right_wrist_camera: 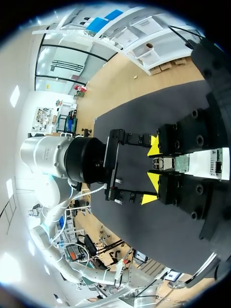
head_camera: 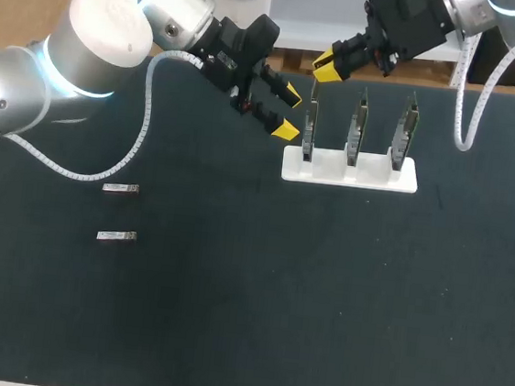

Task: Pick up the optical module with the left hand, and insert it into the network port with the right hand.

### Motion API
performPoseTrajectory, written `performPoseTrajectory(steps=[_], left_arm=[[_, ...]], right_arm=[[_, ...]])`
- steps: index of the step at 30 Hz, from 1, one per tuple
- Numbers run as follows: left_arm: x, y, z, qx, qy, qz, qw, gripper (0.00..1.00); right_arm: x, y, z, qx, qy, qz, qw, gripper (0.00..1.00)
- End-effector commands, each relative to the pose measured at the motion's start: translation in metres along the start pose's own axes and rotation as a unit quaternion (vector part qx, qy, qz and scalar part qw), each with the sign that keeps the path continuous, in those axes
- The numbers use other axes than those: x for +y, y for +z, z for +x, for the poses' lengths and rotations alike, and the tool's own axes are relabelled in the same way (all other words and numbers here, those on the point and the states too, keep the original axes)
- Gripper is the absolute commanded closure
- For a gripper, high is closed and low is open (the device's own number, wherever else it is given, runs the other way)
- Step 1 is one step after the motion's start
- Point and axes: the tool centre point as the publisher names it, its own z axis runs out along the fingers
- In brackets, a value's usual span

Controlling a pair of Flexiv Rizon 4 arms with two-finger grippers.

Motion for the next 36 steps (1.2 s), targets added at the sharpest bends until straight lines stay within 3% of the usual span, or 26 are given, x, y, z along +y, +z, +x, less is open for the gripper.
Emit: performPoseTrajectory(steps=[1, 36], left_arm=[[0.0, -0.0002, -0.0004, 0.001, 0.0, 0.0, 1.0, 0.0], [0.0, -0.0002, -0.0004, 0.001, 0.0, 0.0, 1.0, 0.0]], right_arm=[[0.0037, 0.0001, 0.0001, 0.0, 0.0, 0.005, 1.0, 1.0], [0.0064, 0.0016, -0.0032, 0.002, -0.005, 0.01, 1.0, 1.0]])
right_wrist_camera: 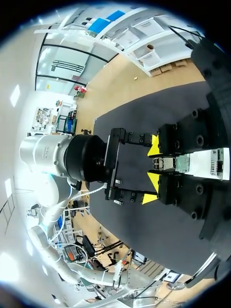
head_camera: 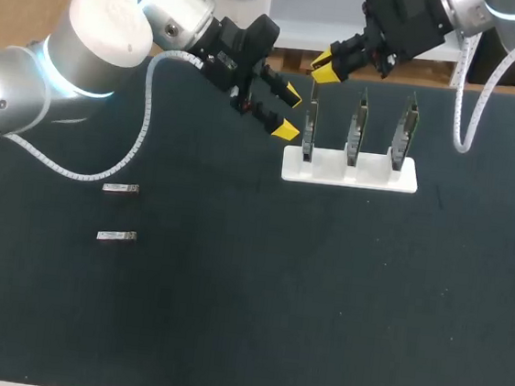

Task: Pick up the optical module with the left hand, and insert it into the network port with the right hand.

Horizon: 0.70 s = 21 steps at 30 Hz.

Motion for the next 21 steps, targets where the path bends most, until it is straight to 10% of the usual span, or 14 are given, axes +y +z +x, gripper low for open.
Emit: performPoseTrajectory(steps=[1, 21], left_arm=[[0.0, -0.0002, -0.0004, 0.002, 0.0, 0.0, 1.0, 0.0], [0.0, -0.0002, -0.0004, 0.002, 0.0, 0.0, 1.0, 0.0]], right_arm=[[0.0036, -0.0011, -0.0006, -0.002, 0.0, 0.005, 1.0, 1.0], [0.0062, -0.0021, 0.0, 0.002, 0.0, 0.01, 1.0, 1.0]])
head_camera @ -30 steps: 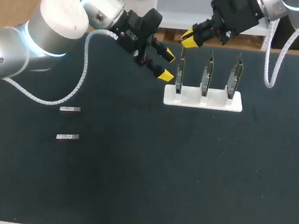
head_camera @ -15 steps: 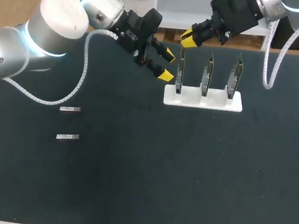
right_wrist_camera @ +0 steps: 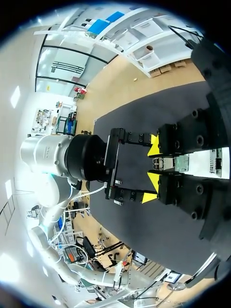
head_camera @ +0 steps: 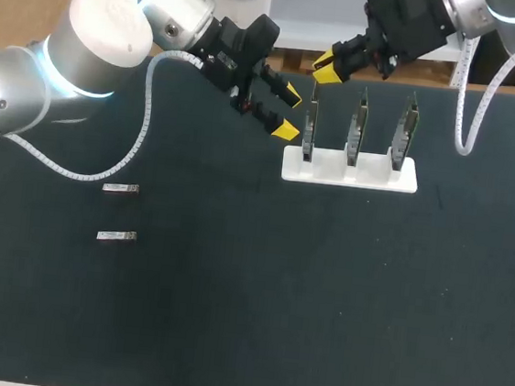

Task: Pick up the optical module with the left hand, and insert it into the network port with the right hand.

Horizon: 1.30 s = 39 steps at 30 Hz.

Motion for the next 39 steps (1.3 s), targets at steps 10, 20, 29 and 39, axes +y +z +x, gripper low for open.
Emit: performPoseTrajectory(steps=[10, 20, 29, 39], left_arm=[[0.0, -0.0002, -0.0004, 0.002, 0.0, 0.0, 1.0, 0.0], [0.0, -0.0002, -0.0004, 0.002, 0.0, 0.0, 1.0, 0.0], [0.0, -0.0002, -0.0004, 0.002, 0.0, 0.0, 1.0, 0.0], [0.0, -0.0002, -0.0004, 0.002, 0.0, 0.0, 1.0, 0.0]], right_arm=[[0.0042, 0.0004, 0.0005, -0.001, 0.003, 0.007, 1.0, 1.0], [0.0036, 0.0001, 0.0019, 0.001, 0.006, 0.012, 1.0, 1.0], [0.0039, -0.0004, 0.0015, 0.0, 0.007, 0.017, 1.0, 1.0], [0.0026, -0.0035, -0.0037, -0.004, 0.0, 0.022, 1.0, 1.0]])
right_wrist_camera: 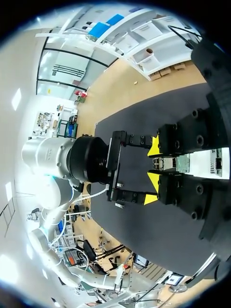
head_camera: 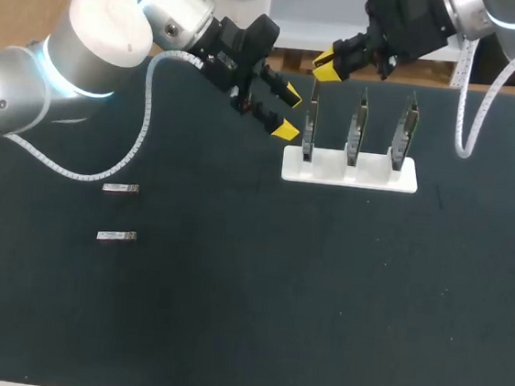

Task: Pick up the optical module with the left hand, and insert it into the network port with the right hand.

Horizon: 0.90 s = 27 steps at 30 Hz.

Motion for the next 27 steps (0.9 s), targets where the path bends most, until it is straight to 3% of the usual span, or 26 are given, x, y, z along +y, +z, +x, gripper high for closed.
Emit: performPoseTrajectory(steps=[1, 27], left_arm=[[0.0, -0.0002, -0.0004, 0.002, 0.0, 0.0, 1.0, 0.0], [0.0, -0.0002, -0.0004, 0.002, 0.0, 0.0, 1.0, 0.0]], right_arm=[[0.0039, -0.0009, -0.0002, 0.001, -0.001, 0.004, 1.0, 1.0], [0.0008, 0.0021, 0.0018, -0.001, 0.024, -0.007, 1.0, 1.0]])
